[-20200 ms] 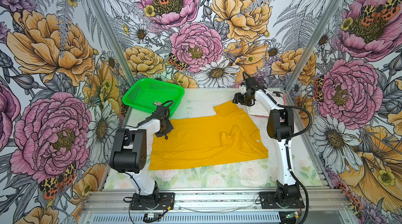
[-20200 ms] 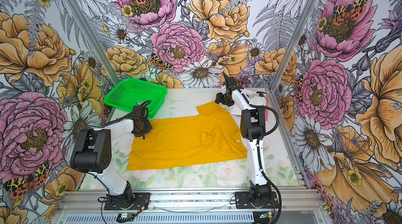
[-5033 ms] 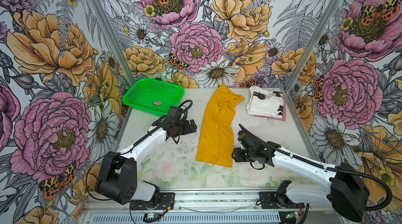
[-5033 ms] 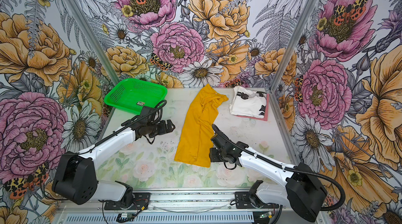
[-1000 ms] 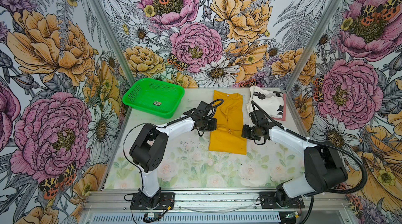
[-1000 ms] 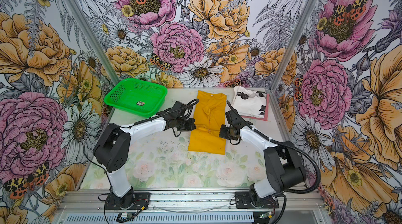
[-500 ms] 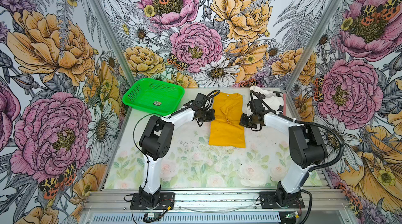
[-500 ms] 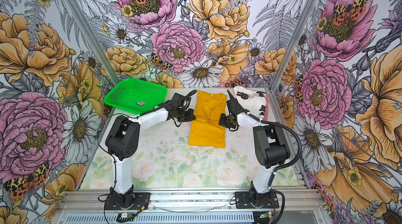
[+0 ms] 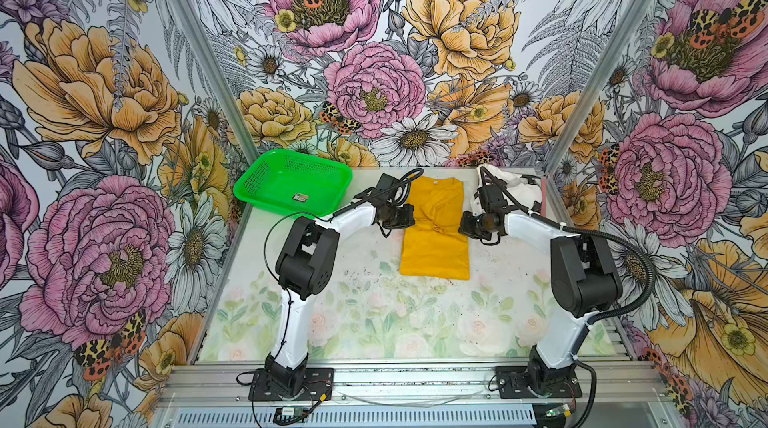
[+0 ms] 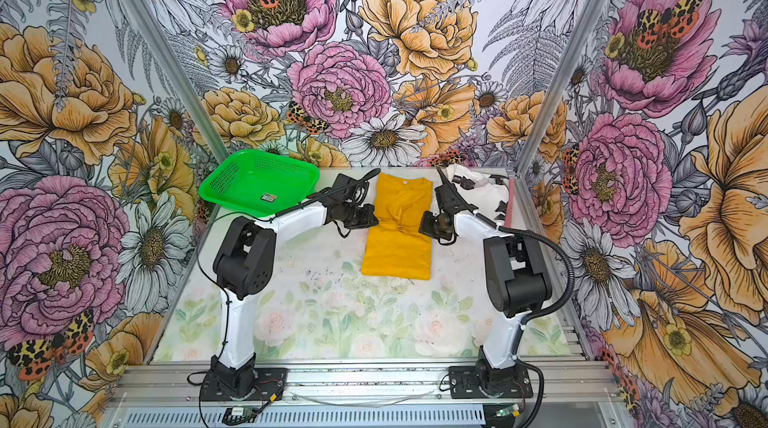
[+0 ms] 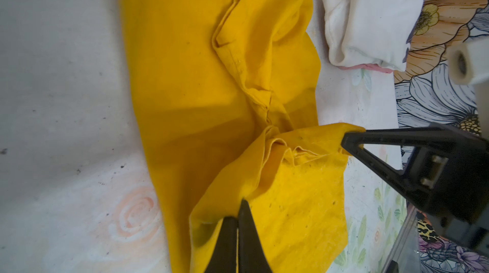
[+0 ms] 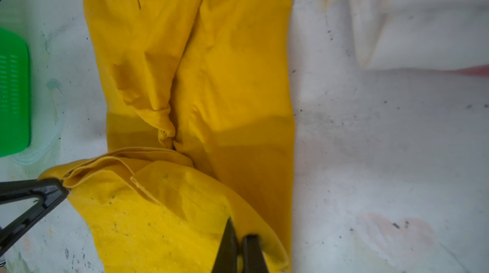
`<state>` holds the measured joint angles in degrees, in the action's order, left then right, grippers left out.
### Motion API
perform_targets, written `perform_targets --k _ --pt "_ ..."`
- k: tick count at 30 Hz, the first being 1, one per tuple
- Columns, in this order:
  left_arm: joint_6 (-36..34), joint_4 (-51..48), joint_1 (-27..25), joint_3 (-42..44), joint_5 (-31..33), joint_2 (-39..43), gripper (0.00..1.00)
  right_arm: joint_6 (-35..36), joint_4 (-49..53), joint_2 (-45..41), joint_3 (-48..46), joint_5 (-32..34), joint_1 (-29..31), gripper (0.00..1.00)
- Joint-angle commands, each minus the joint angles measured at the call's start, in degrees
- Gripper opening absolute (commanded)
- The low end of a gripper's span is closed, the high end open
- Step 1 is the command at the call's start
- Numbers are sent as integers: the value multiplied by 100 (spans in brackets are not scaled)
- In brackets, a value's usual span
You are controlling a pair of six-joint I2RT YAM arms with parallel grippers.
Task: Fold and stack the t-shirts
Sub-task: 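Lay the folded end down near the collar and open both grippers, then pinch the folded bundle's near corners with both grippers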
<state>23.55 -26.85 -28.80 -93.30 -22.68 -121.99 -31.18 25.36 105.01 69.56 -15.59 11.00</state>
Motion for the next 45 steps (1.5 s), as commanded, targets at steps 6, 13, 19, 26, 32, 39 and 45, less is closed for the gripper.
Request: perform_targets --k 6,13,19,26,32,39,45 --pt "-171 -59 179 -552 -434 -328 34 20 -202 101 281 -131 -69 49" --pt "-261 -111 313 -563 -428 -82 70 207 -206 -279 154 -166 -69 64" --pt "-335 -105 339 378 -313 743 78 266 -207 -798 -373 -294 -4 69" --pt "-330 265 35 2254 -175 1702 86 418 -196 -1627 -1291 -235 328 70" --pt "16 1234 -271 3379 -488 2170 76 497 -242 -2067 -2082 -198 530 67" --pt "374 1973 -355 4002 -560 2211 60 490 -359 -2561 -2711 -114 541 62" --pt "386 2081 -372 4147 -575 2165 45 408 -528 -2582 -2921 -181 534 48"
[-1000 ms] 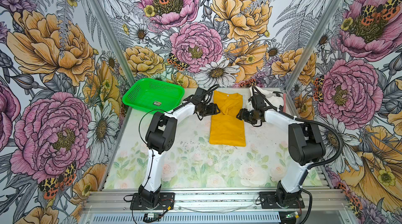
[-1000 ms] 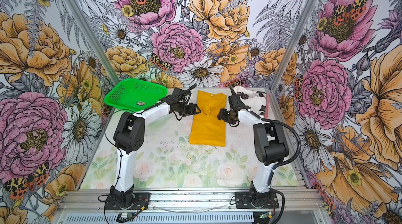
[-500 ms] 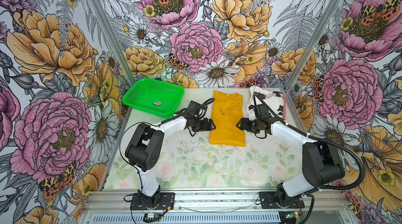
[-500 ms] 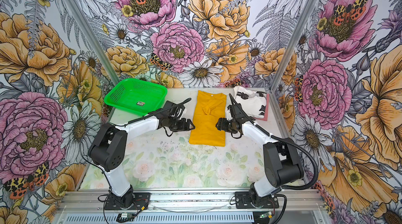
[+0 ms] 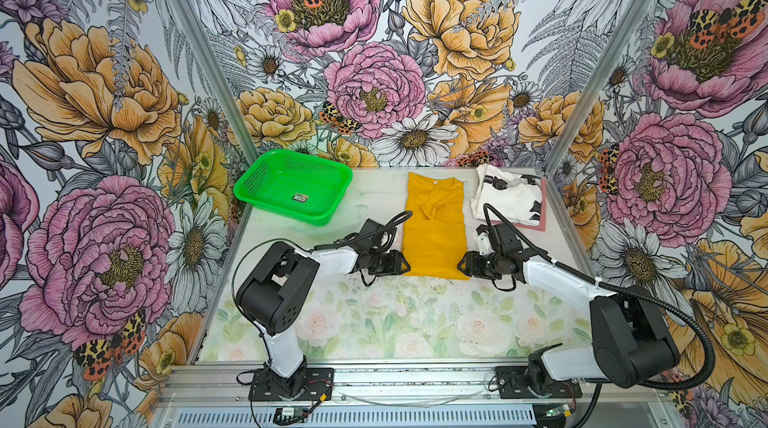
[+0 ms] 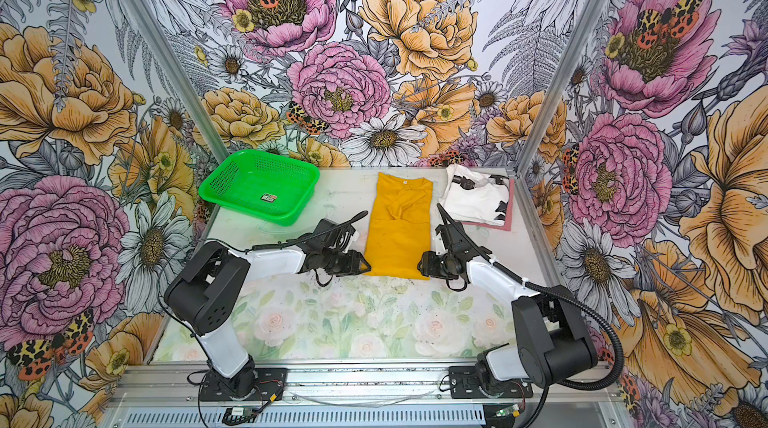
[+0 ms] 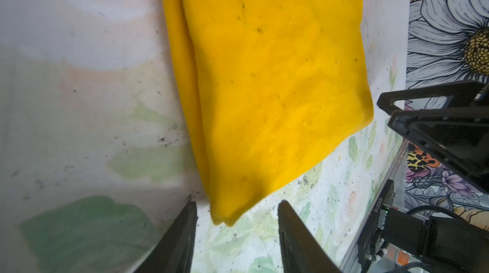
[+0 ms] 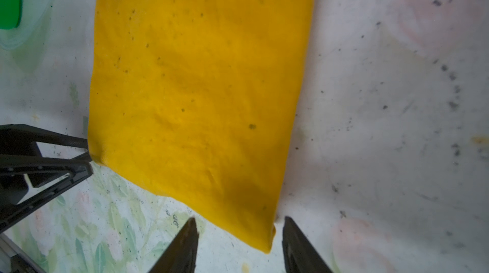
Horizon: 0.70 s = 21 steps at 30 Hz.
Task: Fold and stack the t-shirts
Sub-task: 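Pinch the folded bundle's near corners with both grippers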
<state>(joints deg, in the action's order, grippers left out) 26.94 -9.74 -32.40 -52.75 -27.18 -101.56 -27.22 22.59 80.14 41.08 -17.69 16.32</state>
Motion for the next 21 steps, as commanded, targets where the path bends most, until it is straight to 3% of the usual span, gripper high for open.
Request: perform_targets --k 1,9,14,21 --pt "54 376 -20 105 -144 127 42 -9 -270 -87 -90 -8 4 45" --pt "71 386 -117 195 -84 141 29 -121 -467 -173 -478 -8 12 40" --pt "74 396 -165 204 -85 84 14 -160 -627 -117 -609 -12 15 31" --pt "85 324 -205 349 25 191 2 -211 -676 -166 -679 -208 30 8"
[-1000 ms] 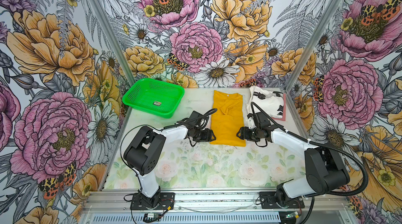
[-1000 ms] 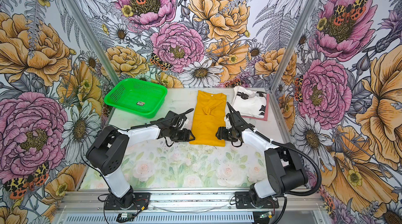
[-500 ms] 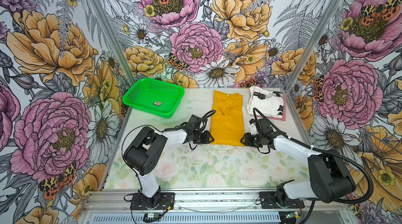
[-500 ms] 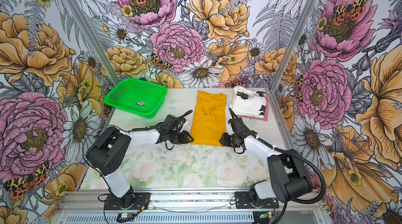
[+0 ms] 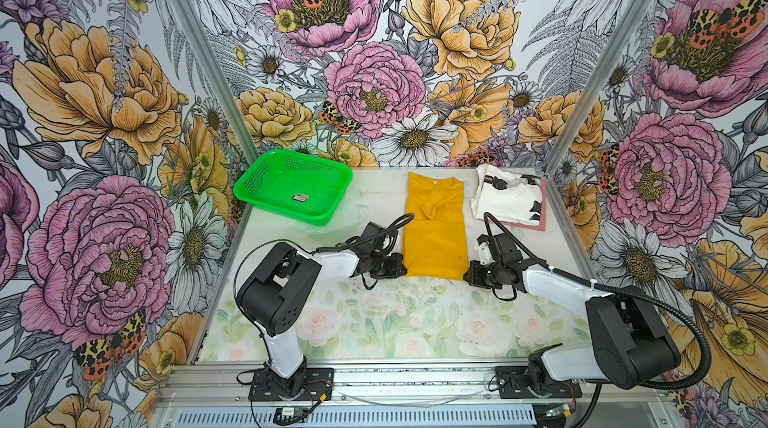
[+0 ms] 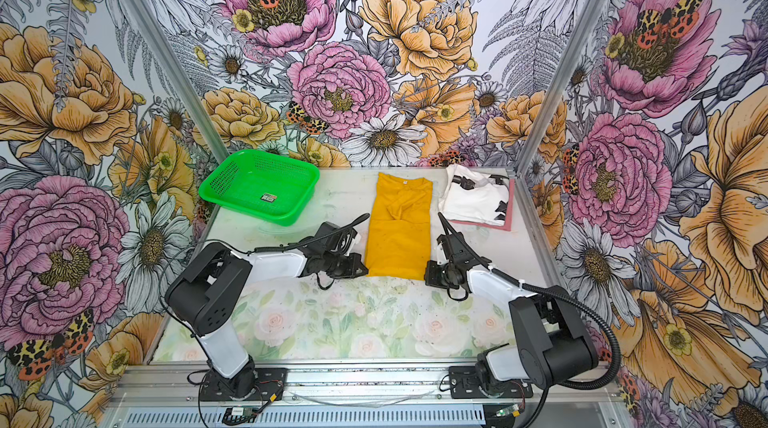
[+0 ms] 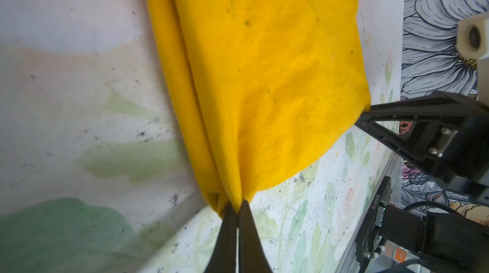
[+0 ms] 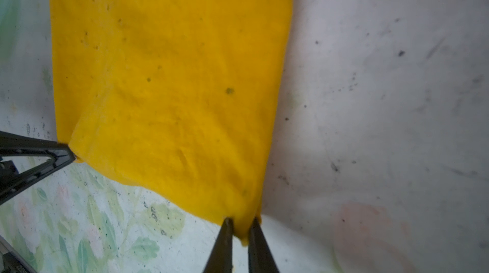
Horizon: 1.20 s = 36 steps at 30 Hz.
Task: Fold and stack the t-shirts
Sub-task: 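Pinch the folded bundle's near corners with both grippers, then drag the folded yellow shirt toward the robot with both grippers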
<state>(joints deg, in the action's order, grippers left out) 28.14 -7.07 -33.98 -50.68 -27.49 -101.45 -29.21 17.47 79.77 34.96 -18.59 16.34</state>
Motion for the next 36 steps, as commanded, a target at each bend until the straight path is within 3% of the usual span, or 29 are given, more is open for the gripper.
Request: perform_targets --k 1,3,14,22,23,26,28,32,36 --pt "-50 29 -53 194 82 218 1 -50 -157 -166 -121 -133 39 6" --pt "-59 -14 -50 317 126 301 0 -130 -144 -226 -240 -226 44 0" --pt "262 -129 -302 1548 439 1409 0 -711 300 -1187 -1232 -49 752 0" --pt "629 -282 -703 2118 774 2098 1 -1333 1137 -2106 -1310 626 1641 0" --pt "631 -337 -692 2140 808 2168 10 -1405 1211 -2203 -1321 721 1706 0" --pt "598 -492 -682 2107 869 2358 45 -1531 1404 -2549 -1348 932 1836 18" --pt "587 -563 -683 2062 885 2448 57 -1544 1506 -2701 -1309 986 1855 30" --pt "557 -563 -680 2002 806 2466 62 -1531 1619 -2701 -1194 1139 1890 46" --pt "593 -499 -773 1991 794 2402 60 -1437 1610 -2431 -1086 1134 1916 47"
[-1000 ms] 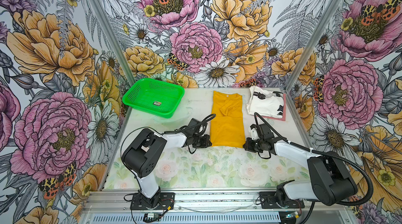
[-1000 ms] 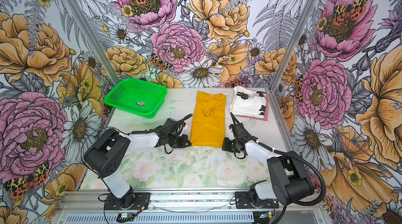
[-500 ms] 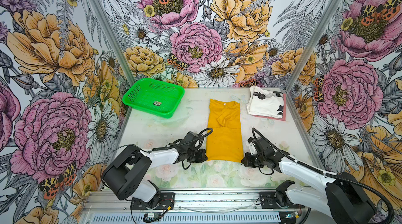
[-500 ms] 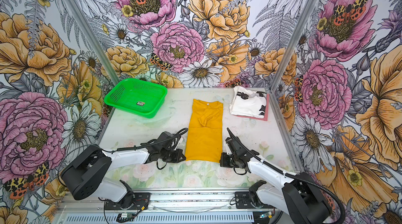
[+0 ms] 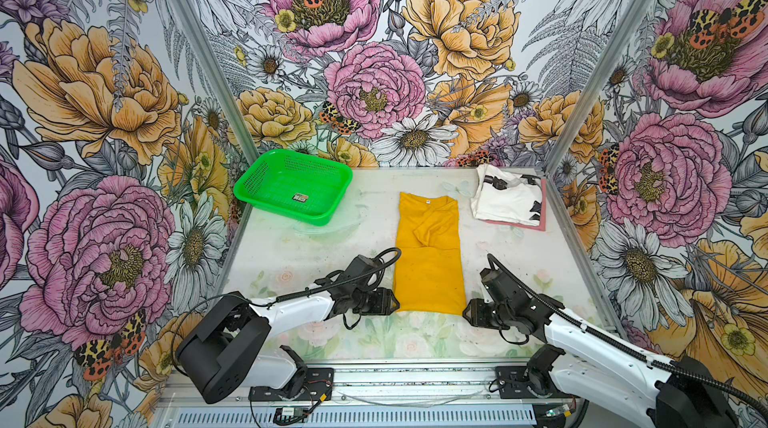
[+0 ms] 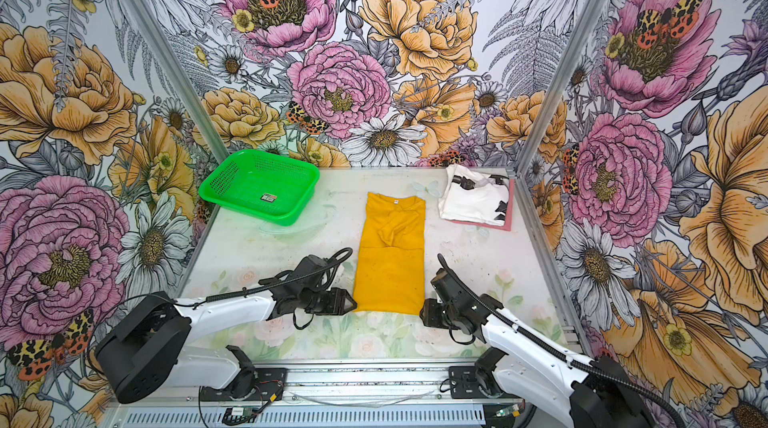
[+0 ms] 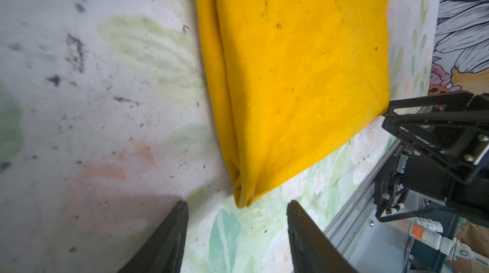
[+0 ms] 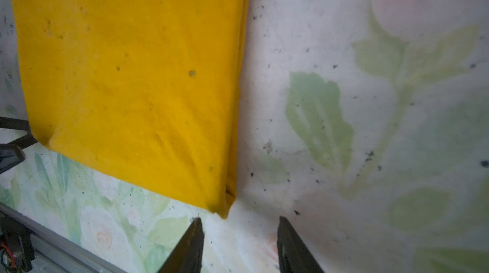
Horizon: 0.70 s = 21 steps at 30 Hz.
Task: Fold and stack the t-shirts
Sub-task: 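Drag the folded yellow shirt toward the robot with both grippers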
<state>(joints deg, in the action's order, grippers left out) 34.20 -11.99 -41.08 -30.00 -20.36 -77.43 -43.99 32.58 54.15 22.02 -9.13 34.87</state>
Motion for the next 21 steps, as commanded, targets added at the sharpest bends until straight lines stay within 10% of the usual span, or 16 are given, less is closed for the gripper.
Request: perform_targets --k 1,16,21 --pt "13 36 -63 -55 82 -8 59 56 102 186 229 188 76 47" --pt "311 452 -501 -123 316 -595 29 188 41 535 361 172 344 37" --pt "302 402 -510 -99 410 -606 9 234 -56 848 447 130 388 20"
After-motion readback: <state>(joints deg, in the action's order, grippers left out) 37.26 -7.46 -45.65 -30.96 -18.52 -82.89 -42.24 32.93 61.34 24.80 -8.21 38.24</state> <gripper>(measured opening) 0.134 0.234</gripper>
